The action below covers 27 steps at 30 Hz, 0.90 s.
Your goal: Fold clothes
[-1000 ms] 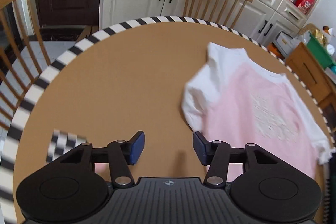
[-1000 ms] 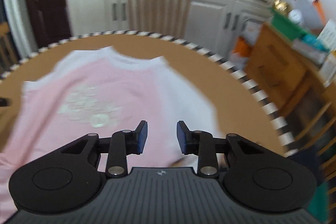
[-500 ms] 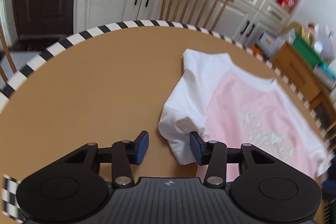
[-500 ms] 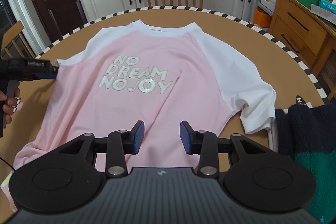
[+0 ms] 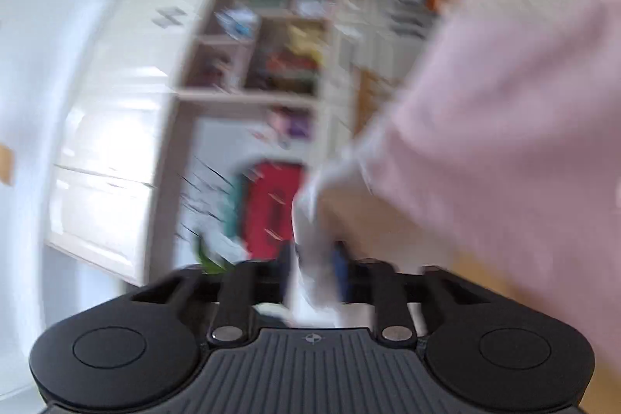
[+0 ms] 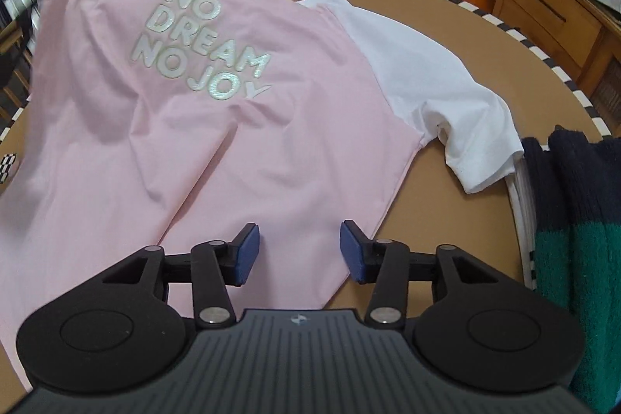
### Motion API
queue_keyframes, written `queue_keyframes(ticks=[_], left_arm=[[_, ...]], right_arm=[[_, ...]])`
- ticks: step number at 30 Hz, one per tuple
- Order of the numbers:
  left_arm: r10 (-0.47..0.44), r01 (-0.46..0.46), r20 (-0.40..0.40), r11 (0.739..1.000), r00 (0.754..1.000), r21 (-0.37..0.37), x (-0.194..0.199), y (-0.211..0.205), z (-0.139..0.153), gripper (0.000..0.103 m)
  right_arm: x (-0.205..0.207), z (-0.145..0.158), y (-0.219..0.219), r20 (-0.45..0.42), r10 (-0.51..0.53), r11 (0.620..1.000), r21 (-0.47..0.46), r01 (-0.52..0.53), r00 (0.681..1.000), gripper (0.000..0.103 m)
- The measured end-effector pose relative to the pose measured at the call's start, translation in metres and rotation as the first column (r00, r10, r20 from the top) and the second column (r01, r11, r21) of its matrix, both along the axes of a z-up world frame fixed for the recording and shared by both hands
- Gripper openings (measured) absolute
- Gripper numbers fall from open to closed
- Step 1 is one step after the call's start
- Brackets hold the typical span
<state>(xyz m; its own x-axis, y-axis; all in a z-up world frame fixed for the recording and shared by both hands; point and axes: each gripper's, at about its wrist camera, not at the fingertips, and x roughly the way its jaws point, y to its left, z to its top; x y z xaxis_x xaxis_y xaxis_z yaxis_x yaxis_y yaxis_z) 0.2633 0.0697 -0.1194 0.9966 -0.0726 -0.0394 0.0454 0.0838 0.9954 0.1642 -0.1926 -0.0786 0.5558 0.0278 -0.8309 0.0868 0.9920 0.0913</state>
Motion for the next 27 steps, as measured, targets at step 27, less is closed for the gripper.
queue_keyframes(ticks=[27], left_arm=[[-0.062, -0.757, -0.846, 0.415, 0.530, -0.505, -0.188, 0.066, 0.022, 0.068]], right_arm=[[-0.113, 0.012, 0.061, -0.007, -0.089, 0.955, 0.285, 0.087, 0.996, 0.053]])
